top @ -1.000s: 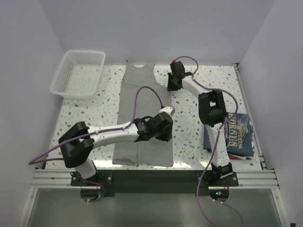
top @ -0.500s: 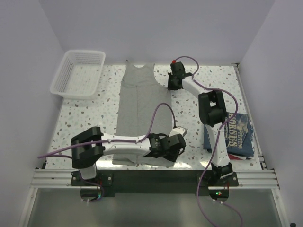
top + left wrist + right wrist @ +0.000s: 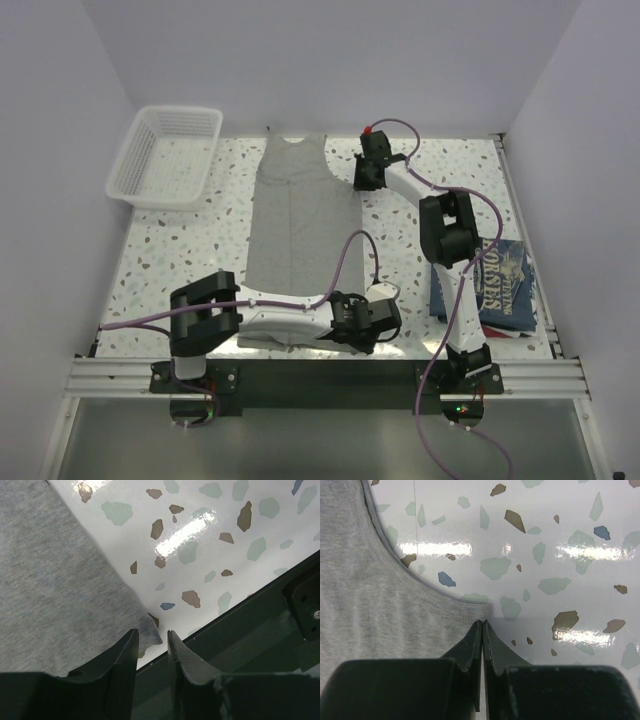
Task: Fold and stack the tank tops
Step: Fold the tank top
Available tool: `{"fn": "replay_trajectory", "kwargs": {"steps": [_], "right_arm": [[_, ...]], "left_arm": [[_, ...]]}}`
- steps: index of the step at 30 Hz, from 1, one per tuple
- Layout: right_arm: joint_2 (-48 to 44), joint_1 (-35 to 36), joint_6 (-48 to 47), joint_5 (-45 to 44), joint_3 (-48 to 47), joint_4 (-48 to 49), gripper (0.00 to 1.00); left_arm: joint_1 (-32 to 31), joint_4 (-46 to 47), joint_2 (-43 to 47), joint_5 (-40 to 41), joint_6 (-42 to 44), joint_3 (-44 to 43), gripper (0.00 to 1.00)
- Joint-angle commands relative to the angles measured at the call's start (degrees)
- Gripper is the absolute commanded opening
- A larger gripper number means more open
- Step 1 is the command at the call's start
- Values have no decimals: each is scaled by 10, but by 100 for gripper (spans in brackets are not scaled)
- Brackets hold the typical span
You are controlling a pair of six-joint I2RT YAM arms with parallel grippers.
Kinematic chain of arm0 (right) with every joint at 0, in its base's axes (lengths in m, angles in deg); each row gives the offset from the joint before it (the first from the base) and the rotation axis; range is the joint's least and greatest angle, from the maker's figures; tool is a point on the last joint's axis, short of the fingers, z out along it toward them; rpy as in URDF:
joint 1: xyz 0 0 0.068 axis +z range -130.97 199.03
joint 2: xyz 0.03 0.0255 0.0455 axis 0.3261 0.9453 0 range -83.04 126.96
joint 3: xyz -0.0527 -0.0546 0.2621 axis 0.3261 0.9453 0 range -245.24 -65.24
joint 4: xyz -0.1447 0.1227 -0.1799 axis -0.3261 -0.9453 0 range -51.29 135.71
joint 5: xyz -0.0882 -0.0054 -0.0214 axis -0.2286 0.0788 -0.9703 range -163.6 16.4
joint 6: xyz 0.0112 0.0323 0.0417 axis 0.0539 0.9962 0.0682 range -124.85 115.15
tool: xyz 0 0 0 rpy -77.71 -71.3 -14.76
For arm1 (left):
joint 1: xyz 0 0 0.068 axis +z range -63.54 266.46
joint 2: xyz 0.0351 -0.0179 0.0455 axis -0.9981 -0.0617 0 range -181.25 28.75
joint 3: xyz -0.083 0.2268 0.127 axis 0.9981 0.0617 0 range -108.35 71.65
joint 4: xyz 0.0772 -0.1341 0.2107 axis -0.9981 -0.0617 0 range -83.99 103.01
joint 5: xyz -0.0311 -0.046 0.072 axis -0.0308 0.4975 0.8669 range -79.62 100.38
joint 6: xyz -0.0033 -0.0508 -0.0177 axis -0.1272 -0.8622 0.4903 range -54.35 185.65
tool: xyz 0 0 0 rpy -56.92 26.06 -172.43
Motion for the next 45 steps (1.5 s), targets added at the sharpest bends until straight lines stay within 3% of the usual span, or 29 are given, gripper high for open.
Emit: {"fn": "replay_trajectory", "kwargs": {"steps": [1,16,17,21,37,45], "right_arm": [[-9,-1,5,-11,11,-4,2],[-4,-4,10,-5,13,-1,2],[-3,-5,11,-5,13,-1,0],[-2,-5,15,-9,12,-4,0],[-38,-67,40,-49,41,-18,0],[-59,-65,55,-24,57,5,0]], "left_arm": [[-9,-9,-6,13,-11,-26,33],[-12,-8,-35,12,-11,-30,26],[-12,-8,-33,14,-11,-28,24],[-15,-1,-23,15,-6,-26,0],[-31,94,40,-17,25,-12,0],[-21,122,143,36,-36,81,0]]}}
